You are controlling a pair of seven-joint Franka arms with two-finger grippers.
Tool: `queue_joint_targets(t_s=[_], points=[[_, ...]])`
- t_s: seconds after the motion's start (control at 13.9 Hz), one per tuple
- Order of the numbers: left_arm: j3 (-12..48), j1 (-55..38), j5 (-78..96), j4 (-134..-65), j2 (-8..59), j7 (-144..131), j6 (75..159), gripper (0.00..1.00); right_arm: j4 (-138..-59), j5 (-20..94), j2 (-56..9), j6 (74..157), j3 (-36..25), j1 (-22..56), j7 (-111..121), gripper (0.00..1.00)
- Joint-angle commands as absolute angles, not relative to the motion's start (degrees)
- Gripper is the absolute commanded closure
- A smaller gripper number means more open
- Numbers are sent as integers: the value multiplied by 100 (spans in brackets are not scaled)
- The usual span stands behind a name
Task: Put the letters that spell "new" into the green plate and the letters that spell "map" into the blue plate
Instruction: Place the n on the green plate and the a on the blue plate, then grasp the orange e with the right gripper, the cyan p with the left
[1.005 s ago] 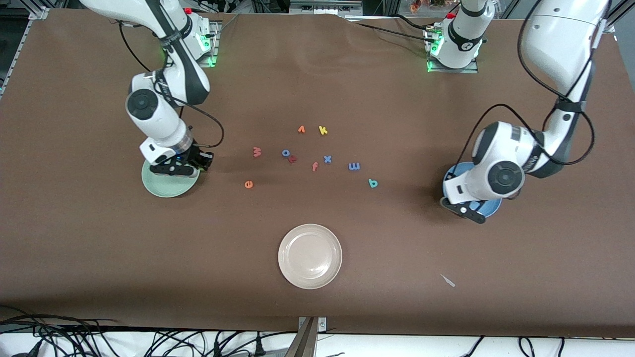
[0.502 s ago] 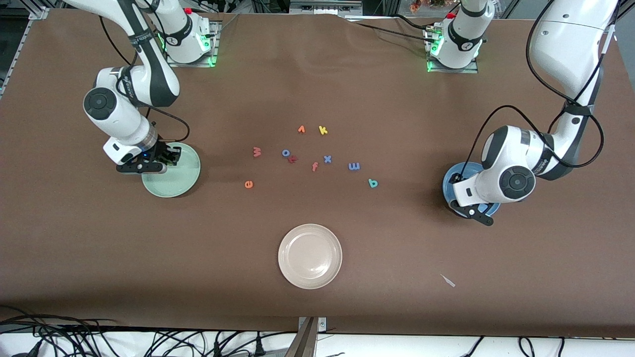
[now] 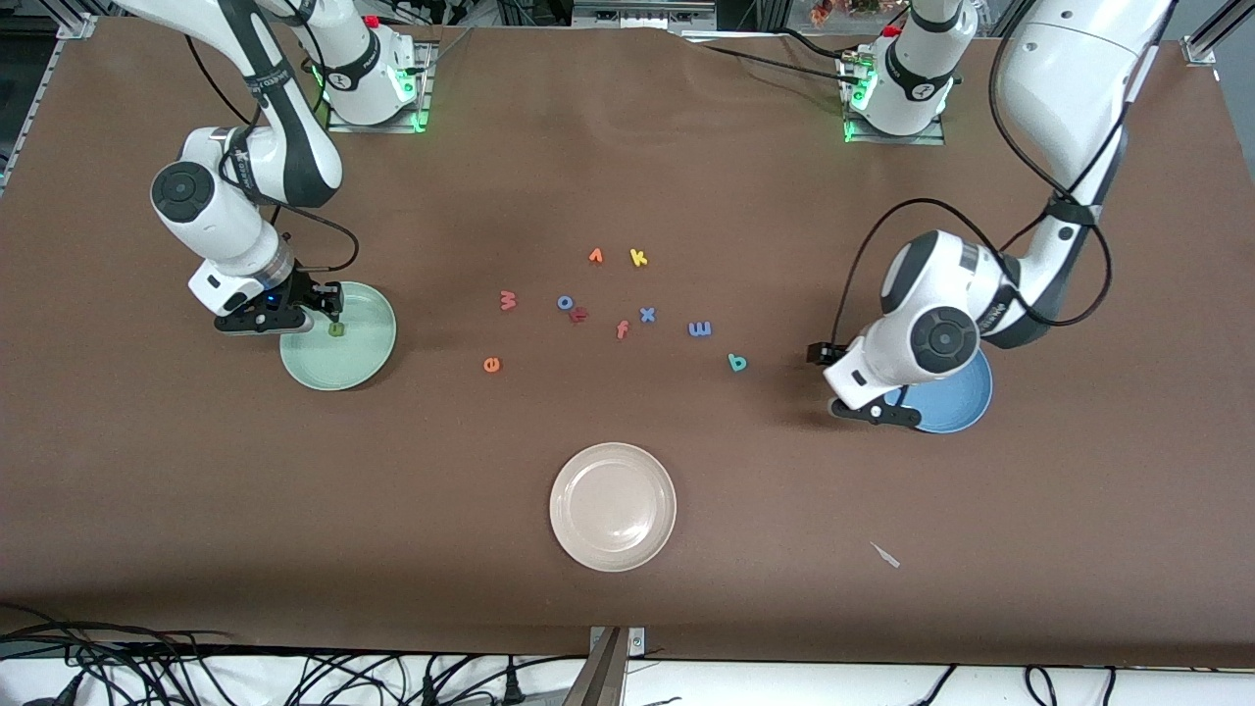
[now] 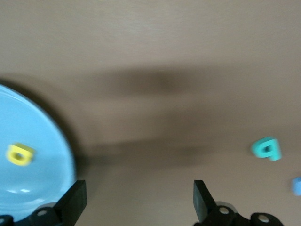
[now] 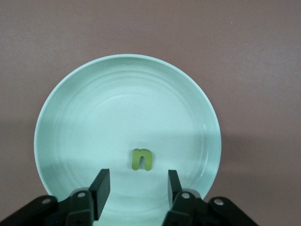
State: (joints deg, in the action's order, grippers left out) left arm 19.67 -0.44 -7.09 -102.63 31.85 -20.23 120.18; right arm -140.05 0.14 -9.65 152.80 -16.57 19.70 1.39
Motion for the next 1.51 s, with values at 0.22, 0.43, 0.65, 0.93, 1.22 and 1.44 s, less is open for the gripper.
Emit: queue_joint_targets(t_s=[0.22,0.43,0.65,0.93,1.22,1.44], points=[[2057,-720,-571,-10634,3216,-4232,13181,0,-13537,35,-1150,15328,-759,2013,-1376,39],[2048,-1080,-641,-10652,3471,-5402,13806,0,-12791,44,-1712,15302,-195,2021,-2247,37],[2013,-1247,-659,-10626,3699,-5774,14097,1,-12218,35,-2231,15302,0,2318,-3013,36],[1978,-1310,-1001,-10635,3806,-5836,14221,8,-11664,26,-2750,15302,0,2592,-3304,36],[1960,-1274,-1257,-10600,3814,-5801,14159,17,-11461,-9,-3208,15442,-53,2777,-3392,36],[1916,-1309,-1283,-10591,3823,-5783,14159,23,-11461,-9,-3339,15574,-70,2873,-3454,36]])
